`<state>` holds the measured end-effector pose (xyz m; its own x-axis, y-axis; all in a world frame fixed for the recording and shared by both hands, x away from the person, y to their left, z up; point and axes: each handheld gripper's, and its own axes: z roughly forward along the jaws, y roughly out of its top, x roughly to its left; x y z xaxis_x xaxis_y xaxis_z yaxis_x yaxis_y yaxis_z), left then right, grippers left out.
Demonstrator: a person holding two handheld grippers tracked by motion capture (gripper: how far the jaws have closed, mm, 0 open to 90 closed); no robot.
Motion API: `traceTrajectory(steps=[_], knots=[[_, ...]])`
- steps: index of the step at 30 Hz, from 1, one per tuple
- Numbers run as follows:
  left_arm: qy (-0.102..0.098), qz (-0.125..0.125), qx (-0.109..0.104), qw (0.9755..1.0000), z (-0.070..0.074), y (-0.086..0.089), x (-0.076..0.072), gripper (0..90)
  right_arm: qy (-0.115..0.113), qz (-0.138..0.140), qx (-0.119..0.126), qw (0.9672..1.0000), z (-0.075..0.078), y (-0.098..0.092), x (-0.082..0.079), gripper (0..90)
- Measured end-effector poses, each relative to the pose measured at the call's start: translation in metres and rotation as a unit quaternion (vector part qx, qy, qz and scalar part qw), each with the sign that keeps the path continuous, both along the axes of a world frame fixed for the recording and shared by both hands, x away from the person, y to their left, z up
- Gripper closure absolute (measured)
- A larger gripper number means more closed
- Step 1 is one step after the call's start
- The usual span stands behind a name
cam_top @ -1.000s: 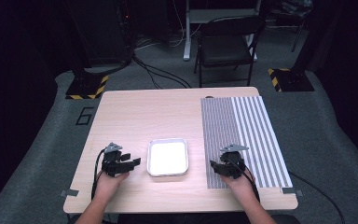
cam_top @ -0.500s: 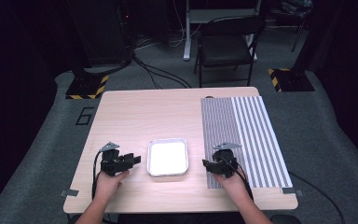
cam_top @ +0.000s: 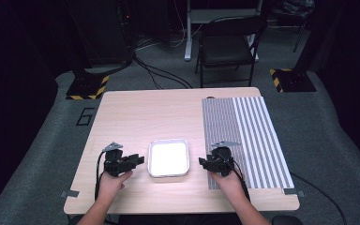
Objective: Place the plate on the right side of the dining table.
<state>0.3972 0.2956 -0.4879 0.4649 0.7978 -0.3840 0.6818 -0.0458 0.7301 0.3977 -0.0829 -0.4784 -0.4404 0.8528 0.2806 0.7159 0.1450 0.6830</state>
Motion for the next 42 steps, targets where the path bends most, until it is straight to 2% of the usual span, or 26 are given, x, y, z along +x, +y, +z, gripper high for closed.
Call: traceTrajectory(steps=[9, 11, 16, 18, 22, 23, 32, 42], knots=[[0.013, 0.001, -0.022, 0.9997, -0.002, -0.001, -0.001, 63.8, 0.02, 0.002, 0.022, 0.9995, 0.0, 0.009, 0.003, 62.6], [0.013, 0.001, -0.019, 0.9997, -0.003, -0.001, -0.001, 64.4, 0.018, 0.004, 0.028, 0.9994, 0.0, 0.011, 0.004, 62.6], [0.017, 0.001, -0.014, 0.9997, -0.006, -0.006, -0.002, 65.3, 0.036, -0.007, 0.052, 0.998, -0.001, 0.017, 0.004, 62.9], [0.018, 0.0, -0.014, 0.9997, -0.007, -0.008, -0.002, 65.3, 0.034, -0.008, 0.051, 0.9981, -0.002, 0.019, 0.005, 63.0], [0.023, -0.002, -0.012, 0.9997, -0.009, -0.009, -0.001, 65.7, 0.053, -0.007, 0.059, 0.9968, -0.003, 0.022, 0.006, 63.3], [0.023, -0.002, -0.013, 0.9996, -0.01, -0.009, -0.001, 66.0, 0.047, -0.005, 0.057, 0.9972, -0.004, 0.023, 0.007, 63.7], [0.033, -0.01, -0.019, 0.9992, -0.012, -0.009, 0.001, 68.7, 0.054, 0.001, 0.06, 0.9967, -0.007, 0.031, 0.009, 64.4], [0.036, -0.014, -0.022, 0.999, -0.014, -0.01, 0.002, 70.3, 0.082, -0.001, 0.082, 0.9933, -0.009, 0.034, 0.012, 67.1]])
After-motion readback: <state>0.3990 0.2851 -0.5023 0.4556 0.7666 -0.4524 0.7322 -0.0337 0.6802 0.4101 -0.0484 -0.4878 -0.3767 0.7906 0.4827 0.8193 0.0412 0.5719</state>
